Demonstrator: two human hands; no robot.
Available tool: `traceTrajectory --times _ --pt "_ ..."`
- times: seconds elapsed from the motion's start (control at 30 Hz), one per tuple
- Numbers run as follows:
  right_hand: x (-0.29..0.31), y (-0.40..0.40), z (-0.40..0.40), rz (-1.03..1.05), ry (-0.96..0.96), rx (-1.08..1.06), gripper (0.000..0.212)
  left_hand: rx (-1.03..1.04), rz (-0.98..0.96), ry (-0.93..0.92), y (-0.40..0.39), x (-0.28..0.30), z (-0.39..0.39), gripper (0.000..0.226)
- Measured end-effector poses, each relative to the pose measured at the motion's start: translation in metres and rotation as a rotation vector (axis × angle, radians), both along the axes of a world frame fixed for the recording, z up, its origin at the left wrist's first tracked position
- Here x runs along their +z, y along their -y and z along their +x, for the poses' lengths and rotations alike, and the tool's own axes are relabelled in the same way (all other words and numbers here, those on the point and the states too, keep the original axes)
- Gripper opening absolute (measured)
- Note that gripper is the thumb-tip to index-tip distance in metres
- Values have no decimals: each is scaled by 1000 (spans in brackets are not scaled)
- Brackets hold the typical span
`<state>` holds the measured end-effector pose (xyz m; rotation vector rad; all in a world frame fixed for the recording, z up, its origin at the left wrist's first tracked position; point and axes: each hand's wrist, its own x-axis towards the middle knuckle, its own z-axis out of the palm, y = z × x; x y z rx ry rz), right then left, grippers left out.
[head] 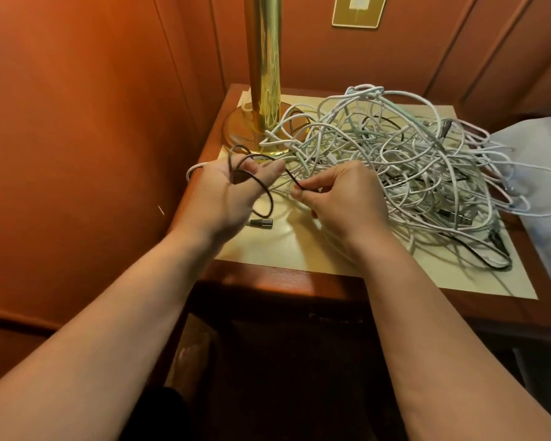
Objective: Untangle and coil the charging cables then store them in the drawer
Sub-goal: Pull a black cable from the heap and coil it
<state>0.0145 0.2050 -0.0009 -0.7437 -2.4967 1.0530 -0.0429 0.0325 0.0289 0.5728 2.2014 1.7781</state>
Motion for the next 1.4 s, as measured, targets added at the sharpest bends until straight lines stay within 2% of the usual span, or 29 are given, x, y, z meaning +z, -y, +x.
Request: traceTrajectory --times 0.17,0.27,0.37,0.53,0.8,0.93,1.1,1.17,1.23,1.33,1.4 --pt "1 -2 3 13 0 6 18 68 -36 -54 -34 -5 5 7" --pt "3 -4 5 6 -11 16 20 67 -46 -88 -30 -7 9 17" --pt "6 -2 7 22 -36 30 20 102 18 -10 -26 -6 12 6" --pt "13 3 7 66 -30 55 18 139 104 44 -15 -9 11 14" --pt "16 -7 5 13 2 6 13 90 285 25 4 17 16 41" --pt "16 -10 5 23 32 -22 16 117 323 52 18 23 5 38" --pt "17 -12 8 45 67 -79 14 280 461 153 31 25 -16 16" --pt "17 -11 9 57 86 -93 13 346 446 72 29 24 -14 17" --pt "16 -10 9 65 120 -90 11 287 400 -115 25 24 -7 16" --pt "14 -10 9 79 152 -101 6 101 145 -420 20 14 -5 16" --pt "13 -10 10 88 152 -102 4 45 -4 -421 14 5 -8 19"
